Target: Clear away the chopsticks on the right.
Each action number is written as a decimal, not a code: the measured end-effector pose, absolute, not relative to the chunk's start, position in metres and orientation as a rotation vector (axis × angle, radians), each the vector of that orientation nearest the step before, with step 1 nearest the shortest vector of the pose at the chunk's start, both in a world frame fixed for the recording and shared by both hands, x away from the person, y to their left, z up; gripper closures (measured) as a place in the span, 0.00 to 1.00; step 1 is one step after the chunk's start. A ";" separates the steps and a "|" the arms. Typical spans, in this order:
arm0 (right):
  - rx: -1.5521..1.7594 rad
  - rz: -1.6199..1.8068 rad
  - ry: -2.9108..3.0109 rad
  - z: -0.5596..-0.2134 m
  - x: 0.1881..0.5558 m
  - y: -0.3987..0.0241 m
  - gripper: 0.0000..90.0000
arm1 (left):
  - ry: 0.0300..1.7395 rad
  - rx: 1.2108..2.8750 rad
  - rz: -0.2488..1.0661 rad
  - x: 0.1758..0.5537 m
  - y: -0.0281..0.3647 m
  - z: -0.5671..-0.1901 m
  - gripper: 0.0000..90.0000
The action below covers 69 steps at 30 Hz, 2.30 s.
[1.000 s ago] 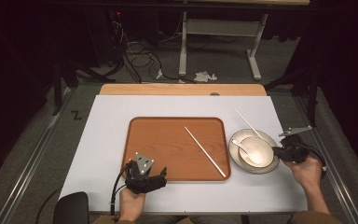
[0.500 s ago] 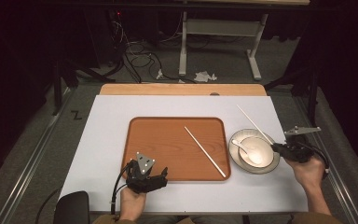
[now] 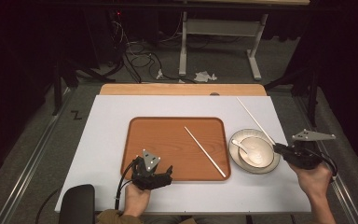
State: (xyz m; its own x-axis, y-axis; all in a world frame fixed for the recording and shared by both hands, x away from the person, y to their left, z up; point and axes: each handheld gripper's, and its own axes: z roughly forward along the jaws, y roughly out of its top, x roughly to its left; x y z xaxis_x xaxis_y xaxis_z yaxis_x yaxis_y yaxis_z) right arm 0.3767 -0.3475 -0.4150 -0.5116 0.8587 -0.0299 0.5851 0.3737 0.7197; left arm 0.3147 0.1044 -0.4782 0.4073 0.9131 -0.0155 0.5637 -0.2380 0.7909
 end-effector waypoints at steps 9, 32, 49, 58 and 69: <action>1.188 0.922 2.283 -0.407 0.348 -0.322 0.94 | 1.228 1.920 0.591 0.324 0.096 -0.476 0.18; 1.101 0.867 2.478 -0.428 0.324 -0.251 0.94 | 1.198 1.904 0.607 0.331 0.087 -0.472 0.18; 1.125 0.743 2.540 -0.455 0.338 -0.202 0.94 | 1.207 1.902 0.606 0.329 0.090 -0.472 0.18; 1.134 0.713 2.568 -0.467 0.355 -0.188 0.93 | 1.239 1.886 0.612 0.325 0.097 -0.473 0.18; 1.111 0.675 2.615 -0.477 0.370 -0.177 0.93 | 1.282 1.865 0.627 0.317 0.109 -0.472 0.18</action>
